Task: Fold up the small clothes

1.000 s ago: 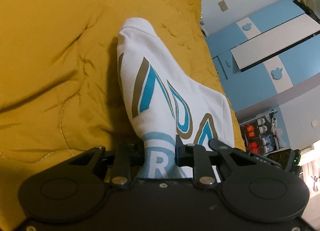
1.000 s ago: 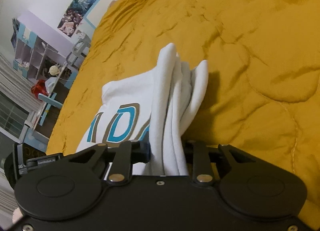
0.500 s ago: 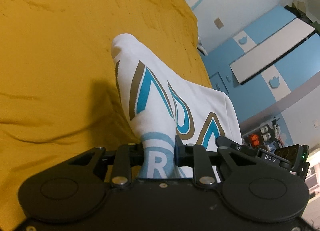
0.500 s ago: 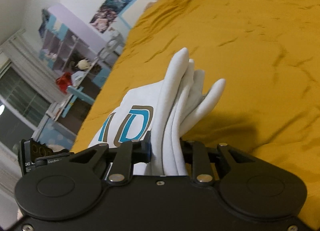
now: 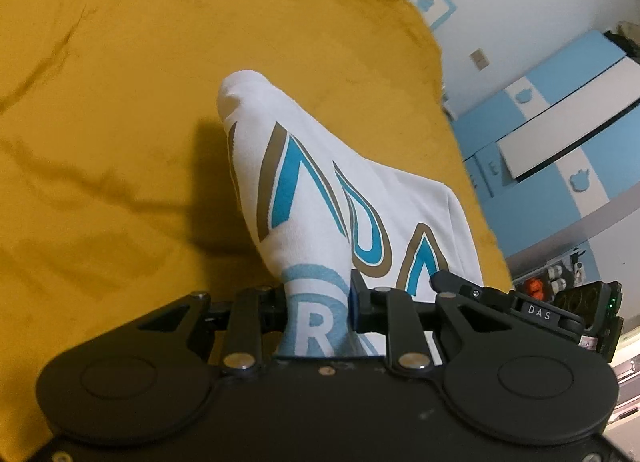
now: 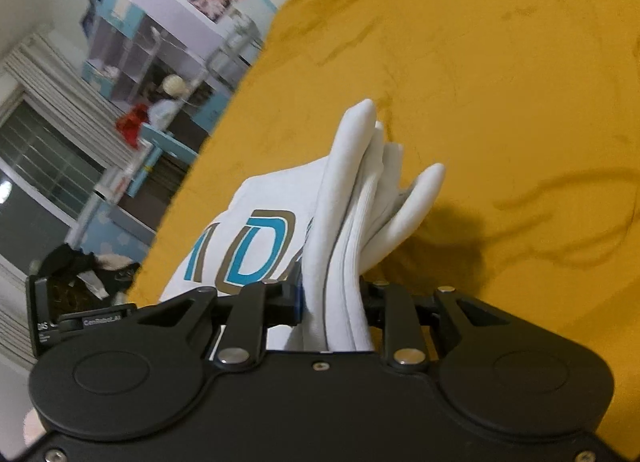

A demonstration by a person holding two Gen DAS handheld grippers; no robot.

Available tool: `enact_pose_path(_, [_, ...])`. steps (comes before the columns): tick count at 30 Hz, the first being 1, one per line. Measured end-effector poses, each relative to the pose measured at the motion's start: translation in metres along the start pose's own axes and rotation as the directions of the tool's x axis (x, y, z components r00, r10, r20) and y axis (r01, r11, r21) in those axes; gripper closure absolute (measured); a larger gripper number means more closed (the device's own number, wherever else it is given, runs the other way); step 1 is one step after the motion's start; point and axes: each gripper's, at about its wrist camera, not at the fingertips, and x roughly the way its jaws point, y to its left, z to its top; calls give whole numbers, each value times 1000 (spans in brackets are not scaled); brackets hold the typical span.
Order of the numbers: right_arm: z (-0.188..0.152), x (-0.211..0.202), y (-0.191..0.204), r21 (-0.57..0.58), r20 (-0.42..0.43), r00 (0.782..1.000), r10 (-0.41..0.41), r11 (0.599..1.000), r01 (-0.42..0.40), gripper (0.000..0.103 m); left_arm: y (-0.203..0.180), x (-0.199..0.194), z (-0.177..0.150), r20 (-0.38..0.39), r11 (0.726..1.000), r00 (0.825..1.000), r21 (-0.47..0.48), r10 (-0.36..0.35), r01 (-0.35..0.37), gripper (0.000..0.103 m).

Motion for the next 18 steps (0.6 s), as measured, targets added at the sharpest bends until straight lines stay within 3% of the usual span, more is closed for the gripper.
enact_pose_path(4, [-21,13,-26,22,-40,998,-38,999,39,83,30,19,-17,-20,999,1000,-33,0,-1,77])
enact_pose_path(8, [-30,12,-48,86,-18,1000,10,996,-8,83,58,22,-26,-10,990,998,-129,-57,56,68])
enact_pose_path(11, [-37,12,-54,94,-9,1000,10,995,-9,74,68,20,-31,-2,987,997,-145,-74,73,64])
enact_pose_path(14, [-39,7,-54,96,-4,1000,1,995,-1,69,65,12,-30,3,987,999,-151,-54,54,59])
enact_pose_path(18, [-36,-5,-45,50,-4,997,-71,996,71,56,54,-13,-21,18,993,999,-118,30,-28,57])
